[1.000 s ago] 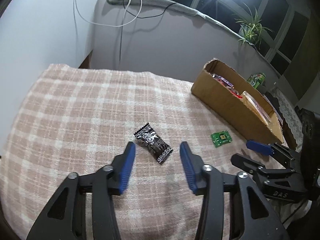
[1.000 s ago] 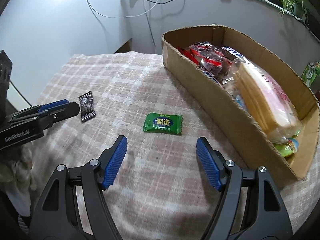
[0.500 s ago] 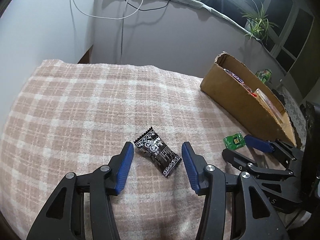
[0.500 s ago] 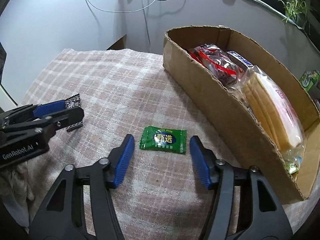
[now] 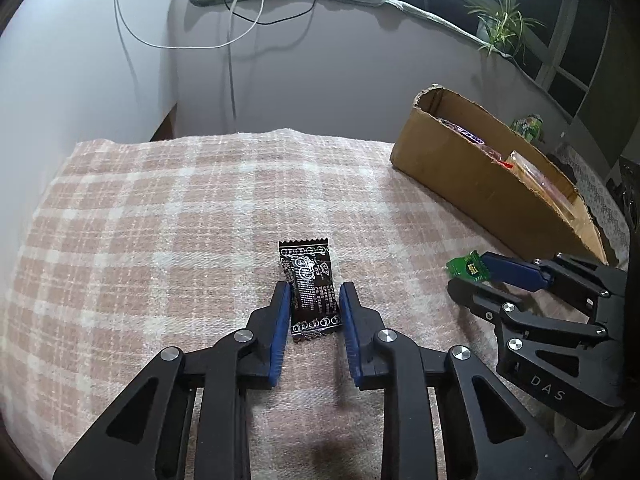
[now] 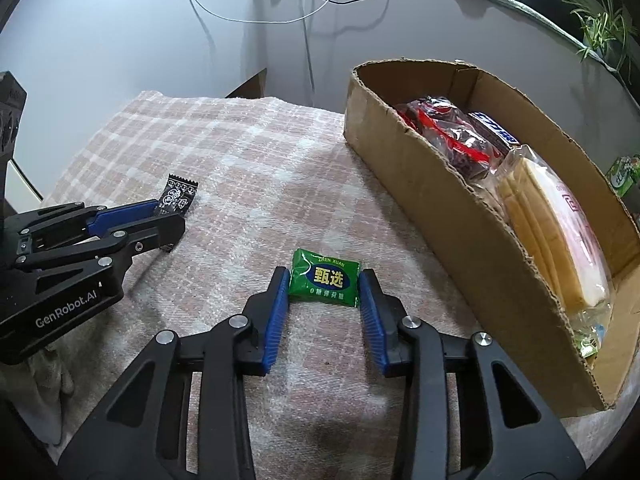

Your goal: Organize snacks

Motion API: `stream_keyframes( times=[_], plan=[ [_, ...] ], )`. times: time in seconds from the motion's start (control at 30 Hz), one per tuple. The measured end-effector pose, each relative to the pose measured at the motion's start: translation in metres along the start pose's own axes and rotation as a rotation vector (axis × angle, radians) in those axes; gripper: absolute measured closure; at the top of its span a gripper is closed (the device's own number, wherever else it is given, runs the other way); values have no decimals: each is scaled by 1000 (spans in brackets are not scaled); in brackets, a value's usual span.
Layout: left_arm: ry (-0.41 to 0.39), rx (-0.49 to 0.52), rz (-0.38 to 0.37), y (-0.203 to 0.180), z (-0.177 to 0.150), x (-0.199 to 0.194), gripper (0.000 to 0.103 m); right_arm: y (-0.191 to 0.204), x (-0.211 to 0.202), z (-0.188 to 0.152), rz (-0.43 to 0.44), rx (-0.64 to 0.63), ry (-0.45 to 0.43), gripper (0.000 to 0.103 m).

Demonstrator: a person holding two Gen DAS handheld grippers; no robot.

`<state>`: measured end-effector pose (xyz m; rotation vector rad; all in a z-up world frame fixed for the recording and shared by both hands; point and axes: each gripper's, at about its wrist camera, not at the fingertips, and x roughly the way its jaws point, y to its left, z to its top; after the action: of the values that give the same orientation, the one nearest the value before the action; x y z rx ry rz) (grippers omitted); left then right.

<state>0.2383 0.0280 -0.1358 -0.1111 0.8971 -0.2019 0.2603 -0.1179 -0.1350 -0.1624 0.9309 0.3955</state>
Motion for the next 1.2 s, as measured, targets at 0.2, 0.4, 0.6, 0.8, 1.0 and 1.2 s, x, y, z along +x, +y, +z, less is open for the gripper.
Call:
stream_keyframes(
  times=[0.2, 0.4, 0.6, 0.8, 1.0, 1.2],
  plan=[
    [-12, -16, -11, 2, 0, -4, 82, -2, -3, 0, 18, 14, -9, 66],
    [-25, -21, -5, 3, -1, -11, 82, -4, -14, -1, 34, 16, -25, 66],
    [-44, -27, 0, 1, 0, -21, 82, -6, -33, -2, 49, 18, -58, 66],
    [-78, -9, -10, -10, 5, -37, 82, -11, -61, -3, 52, 9, -102, 66],
    [-112, 26, -24, -30, 13, -53, 82, -26, -89, -4, 53, 27, -146, 66],
    [-138, 58, -39, -51, 20, -65, 82, -44, -114, -6, 39, 38, -183, 66]
  ],
)
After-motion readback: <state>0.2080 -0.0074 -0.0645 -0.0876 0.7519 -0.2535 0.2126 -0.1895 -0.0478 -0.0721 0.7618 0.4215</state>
